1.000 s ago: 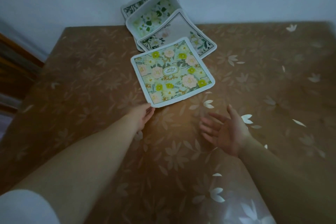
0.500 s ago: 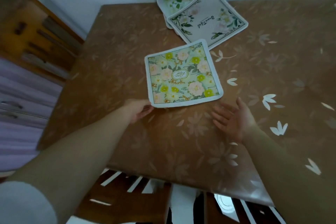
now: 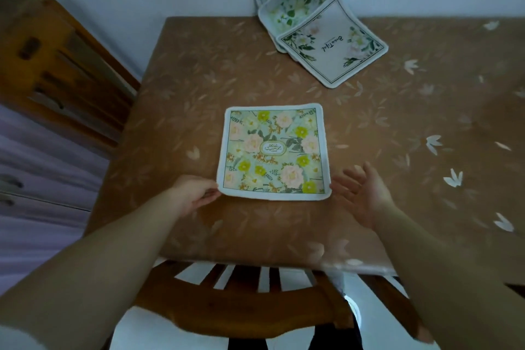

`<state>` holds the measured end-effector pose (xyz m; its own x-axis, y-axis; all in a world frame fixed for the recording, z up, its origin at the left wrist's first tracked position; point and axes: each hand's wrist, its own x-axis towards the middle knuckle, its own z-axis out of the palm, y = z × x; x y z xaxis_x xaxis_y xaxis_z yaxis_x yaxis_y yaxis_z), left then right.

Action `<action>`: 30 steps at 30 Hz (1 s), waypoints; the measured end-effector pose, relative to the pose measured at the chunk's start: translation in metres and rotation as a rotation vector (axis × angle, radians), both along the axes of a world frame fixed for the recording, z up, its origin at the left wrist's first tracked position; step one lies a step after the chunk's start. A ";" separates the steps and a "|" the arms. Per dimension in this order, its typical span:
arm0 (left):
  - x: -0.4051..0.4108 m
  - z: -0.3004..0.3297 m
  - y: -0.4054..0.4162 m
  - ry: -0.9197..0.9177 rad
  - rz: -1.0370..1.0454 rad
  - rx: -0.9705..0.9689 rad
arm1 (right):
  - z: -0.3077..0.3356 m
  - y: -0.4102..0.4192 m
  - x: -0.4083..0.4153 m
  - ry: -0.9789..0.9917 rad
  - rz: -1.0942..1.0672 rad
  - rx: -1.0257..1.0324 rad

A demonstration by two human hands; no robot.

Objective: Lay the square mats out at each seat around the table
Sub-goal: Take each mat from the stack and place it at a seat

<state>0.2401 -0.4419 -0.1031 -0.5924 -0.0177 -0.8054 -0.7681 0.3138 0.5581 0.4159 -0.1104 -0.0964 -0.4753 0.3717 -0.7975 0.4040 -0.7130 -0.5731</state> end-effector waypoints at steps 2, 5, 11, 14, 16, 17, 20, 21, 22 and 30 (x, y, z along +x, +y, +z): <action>0.001 0.001 -0.029 -0.018 -0.029 -0.001 | -0.002 -0.025 0.000 -0.012 0.008 0.002; 0.003 0.001 -0.065 -0.032 -0.083 -0.031 | -0.002 -0.060 0.001 -0.031 0.030 -0.007; 0.006 0.001 -0.089 -0.043 -0.143 -0.060 | 0.000 -0.095 0.003 -0.079 0.075 0.022; -0.001 0.000 -0.082 0.022 -0.114 -0.033 | 0.002 -0.096 -0.002 -0.130 0.093 0.102; -0.004 -0.001 -0.074 0.040 -0.091 -0.024 | 0.002 -0.096 -0.005 -0.188 0.106 0.178; -0.005 -0.002 -0.070 0.046 -0.082 -0.026 | 0.002 -0.096 -0.006 -0.213 0.107 0.208; -0.005 -0.006 -0.064 0.043 -0.066 -0.033 | -0.001 -0.096 -0.008 -0.249 0.118 0.217; -0.005 -0.006 -0.063 0.033 -0.061 -0.029 | -0.002 -0.096 -0.009 -0.253 0.128 0.206; -0.005 -0.007 -0.063 0.024 -0.052 -0.024 | -0.003 -0.097 -0.010 -0.258 0.136 0.194; -0.009 -0.008 -0.060 0.016 -0.001 0.018 | -0.011 -0.095 -0.016 -0.265 0.136 0.212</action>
<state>0.2308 -0.5023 -0.1110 -0.6054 -0.0025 -0.7959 -0.7586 0.3044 0.5761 0.4000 -0.2057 -0.1072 -0.3191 0.4895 -0.8115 0.6412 -0.5190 -0.5652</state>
